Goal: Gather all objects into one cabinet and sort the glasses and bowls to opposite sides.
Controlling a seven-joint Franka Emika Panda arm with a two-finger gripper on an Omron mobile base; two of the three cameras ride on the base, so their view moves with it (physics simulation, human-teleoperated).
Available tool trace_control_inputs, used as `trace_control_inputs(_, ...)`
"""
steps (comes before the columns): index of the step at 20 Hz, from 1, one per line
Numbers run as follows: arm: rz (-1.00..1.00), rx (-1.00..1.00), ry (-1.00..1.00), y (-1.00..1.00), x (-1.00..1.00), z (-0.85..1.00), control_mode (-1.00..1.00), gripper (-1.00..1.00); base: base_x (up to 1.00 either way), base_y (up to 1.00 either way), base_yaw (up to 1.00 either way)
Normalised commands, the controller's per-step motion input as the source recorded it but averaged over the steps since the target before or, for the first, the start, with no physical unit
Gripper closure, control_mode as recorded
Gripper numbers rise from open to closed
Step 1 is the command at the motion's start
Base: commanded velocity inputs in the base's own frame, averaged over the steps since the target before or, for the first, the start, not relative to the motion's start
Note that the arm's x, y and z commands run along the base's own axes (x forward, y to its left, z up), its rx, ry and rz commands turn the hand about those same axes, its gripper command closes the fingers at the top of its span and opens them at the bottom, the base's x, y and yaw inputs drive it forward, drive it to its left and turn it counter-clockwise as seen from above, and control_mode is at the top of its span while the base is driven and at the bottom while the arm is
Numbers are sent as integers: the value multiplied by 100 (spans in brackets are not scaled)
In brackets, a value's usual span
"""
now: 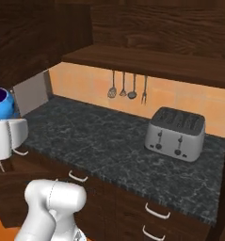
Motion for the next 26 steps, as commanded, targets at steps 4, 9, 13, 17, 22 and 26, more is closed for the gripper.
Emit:
trace_control_inputs(4, 0, 0, 0, 0, 0, 0, 100, 100, -69, 2, 36)
trace_control_inputs(9, 0, 0, 0, 0, 0, 0, 100, 100, -76, 7, 42)
trace_control_inputs(13, 0, 0, 0, 0, 0, 0, 100, 100, -49, 18, 52)
trace_control_inputs(17, 0, 0, 0, 0, 0, 0, 100, 100, 8, 31, 41)
trace_control_inputs(22, 0, 0, 0, 0, 0, 0, 100, 100, 47, 74, 40)
trace_control_inputs(26, 0, 0, 0, 0, 0, 0, 100, 100, 72, 66, 36)
